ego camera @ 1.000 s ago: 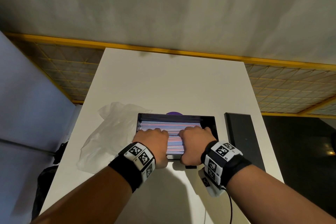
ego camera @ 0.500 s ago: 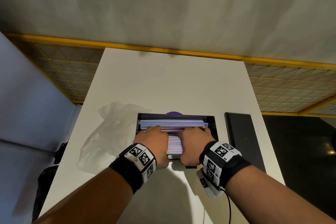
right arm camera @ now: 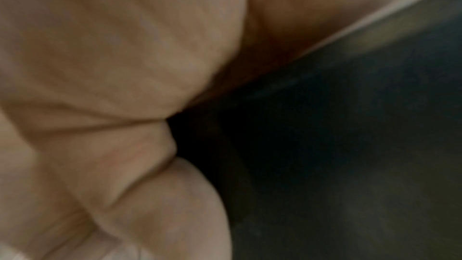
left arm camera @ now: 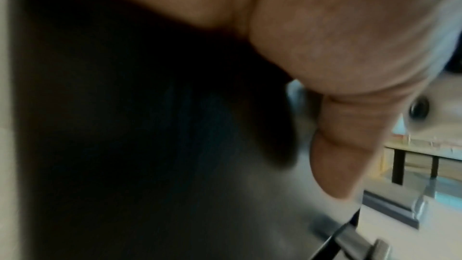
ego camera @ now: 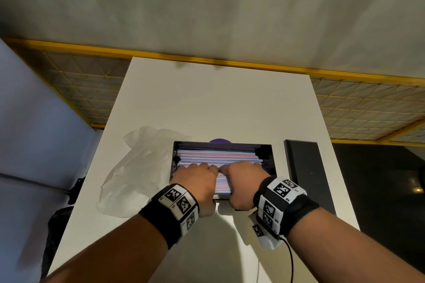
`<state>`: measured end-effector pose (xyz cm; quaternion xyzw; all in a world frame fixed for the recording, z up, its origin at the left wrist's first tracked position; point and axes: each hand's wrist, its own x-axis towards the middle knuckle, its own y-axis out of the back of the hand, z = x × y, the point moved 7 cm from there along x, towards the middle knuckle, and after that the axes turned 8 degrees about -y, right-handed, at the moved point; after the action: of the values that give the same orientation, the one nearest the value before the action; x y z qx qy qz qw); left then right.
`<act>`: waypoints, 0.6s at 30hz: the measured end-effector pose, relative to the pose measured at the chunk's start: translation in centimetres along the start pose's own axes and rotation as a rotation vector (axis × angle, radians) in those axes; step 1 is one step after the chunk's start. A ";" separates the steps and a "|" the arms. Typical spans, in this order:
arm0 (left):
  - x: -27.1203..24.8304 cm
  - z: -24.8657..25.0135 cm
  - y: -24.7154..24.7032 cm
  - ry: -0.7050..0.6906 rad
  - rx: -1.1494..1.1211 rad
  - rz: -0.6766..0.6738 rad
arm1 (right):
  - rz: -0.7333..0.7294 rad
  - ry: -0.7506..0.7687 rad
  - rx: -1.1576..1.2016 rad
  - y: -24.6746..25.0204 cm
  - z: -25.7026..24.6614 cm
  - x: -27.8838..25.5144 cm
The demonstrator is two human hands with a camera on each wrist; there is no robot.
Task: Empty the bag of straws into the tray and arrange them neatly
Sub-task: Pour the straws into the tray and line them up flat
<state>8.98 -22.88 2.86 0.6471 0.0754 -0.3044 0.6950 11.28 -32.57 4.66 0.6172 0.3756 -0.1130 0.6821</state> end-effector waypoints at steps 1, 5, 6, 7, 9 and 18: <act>0.0 -0.1 0.0 -0.006 -0.006 0.004 | -0.011 0.002 -0.004 0.0 0.0 0.1; -0.3 -0.7 0.2 0.005 0.005 0.044 | 0.024 -0.106 -0.045 0.2 1.6 0.2; -0.3 -0.7 0.2 0.007 0.008 0.044 | 0.020 -0.117 -0.048 0.2 1.8 0.2; -0.3 -0.7 0.2 0.007 0.008 0.044 | 0.018 -0.122 -0.053 0.1 1.9 0.1; -0.3 -0.6 0.2 0.010 0.002 0.032 | 0.023 -0.121 -0.052 0.1 1.7 0.1; 0.1 0.6 0.9 -0.048 -0.041 0.003 | 0.004 -0.063 -0.033 -0.2 0.4 0.1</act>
<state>9.37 -23.55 3.63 0.6252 0.0641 -0.3173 0.7101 11.40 -32.91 4.41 0.6025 0.3547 -0.1248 0.7039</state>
